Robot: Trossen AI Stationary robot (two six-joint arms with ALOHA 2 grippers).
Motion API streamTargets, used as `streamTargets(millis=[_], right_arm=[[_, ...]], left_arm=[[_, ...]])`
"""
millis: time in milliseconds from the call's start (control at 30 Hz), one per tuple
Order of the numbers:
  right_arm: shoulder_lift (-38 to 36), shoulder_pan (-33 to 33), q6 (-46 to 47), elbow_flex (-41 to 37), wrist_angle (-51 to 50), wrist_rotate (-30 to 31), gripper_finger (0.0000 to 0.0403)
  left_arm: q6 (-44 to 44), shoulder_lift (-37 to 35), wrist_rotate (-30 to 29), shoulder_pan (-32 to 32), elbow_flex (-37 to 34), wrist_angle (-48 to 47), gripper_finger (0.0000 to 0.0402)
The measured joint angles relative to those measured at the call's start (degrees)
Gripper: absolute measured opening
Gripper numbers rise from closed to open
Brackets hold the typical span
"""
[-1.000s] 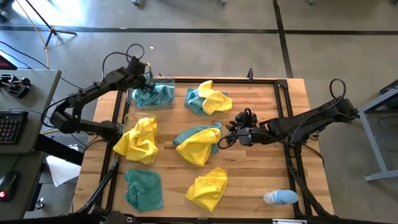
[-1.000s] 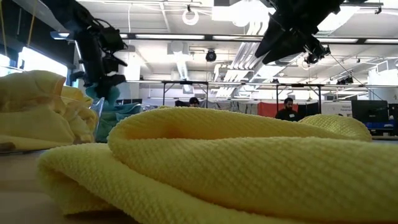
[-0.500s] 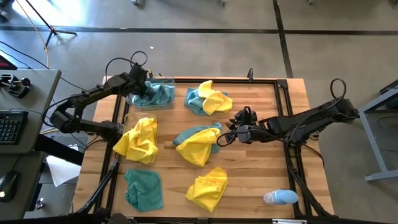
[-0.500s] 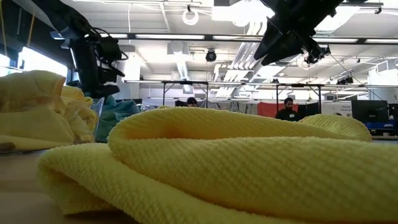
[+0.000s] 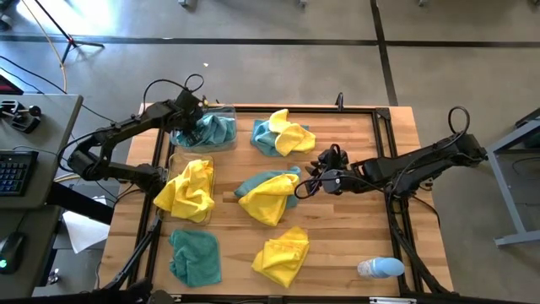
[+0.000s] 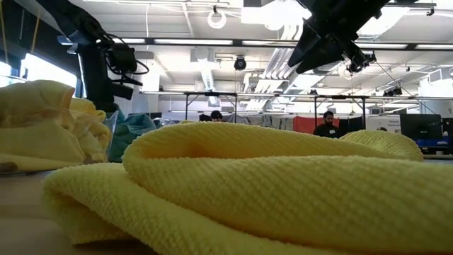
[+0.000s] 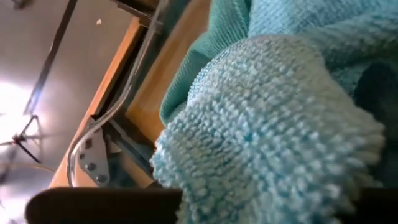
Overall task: Sort microfiber towel by color & place in baskets
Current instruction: Put the blue microfiber cloth into the top transparent bin
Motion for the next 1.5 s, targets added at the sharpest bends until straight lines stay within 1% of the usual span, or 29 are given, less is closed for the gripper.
streamTargets(millis=[100,167,233,433,533,633,733,867,1067,1167,1267,1367,1500], right_arm=[[0.00,0.00,-0.02,0.00,0.20,0.00,0.0124],[0.00,0.00,-0.02,0.00,0.29,0.00,0.0124],[0.00,0.00,-0.02,0.00,0.52,0.00,0.0124],[0.00,0.00,0.00,0.00,1.67,0.02,0.0124],[0.00,0.00,0.40,0.00,1.66,0.02,0.0124],[0.00,0.00,0.96,0.00,1.65,0.01,0.0124],[0.00,0.00,1.07,0.00,1.65,0.02,0.0124],[0.00,0.00,1.08,0.00,1.65,0.02,0.0124],[0.00,0.00,1.07,0.00,1.63,0.04,0.0124],[0.00,0.00,0.91,0.00,1.58,0.86,0.0124],[0.00,0.00,-0.04,0.00,1.56,2.69,0.0124],[-0.02,0.00,-0.63,0.00,1.56,4.44,0.0124],[-0.02,0.00,-0.65,0.00,1.56,4.70,0.0124]], left_arm=[[3.43,0.00,0.06,0.00,0.00,-0.28,0.0046],[5.29,0.00,0.23,0.00,0.00,-0.38,0.0054],[6.90,0.01,0.36,0.00,0.00,-0.36,0.0070],[11.60,1.59,0.28,0.00,0.00,0.27,0.0134],[12.34,1.89,-1.69,-0.09,0.01,1.98,0.0156],[12.29,1.29,-4.48,-0.73,1.24,1.61,0.0169],[11.21,0.28,-6.42,-1.27,3.96,-0.42,0.0174],[9.22,-1.22,-6.42,-1.33,7.99,-6.24,0.0174],[5.66,-3.89,-0.40,-1.67,10.91,-15.12,0.0175],[4.78,-4.86,4.57,-2.40,10.23,-17.61,0.0175],[6.48,-4.63,8.11,-2.73,7.42,-15.89,0.0175],[7.66,-3.35,6.82,-2.72,3.69,-12.60,0.0175],[7.84,-0.42,5.05,-2.69,0.54,-9.72,0.0175]])
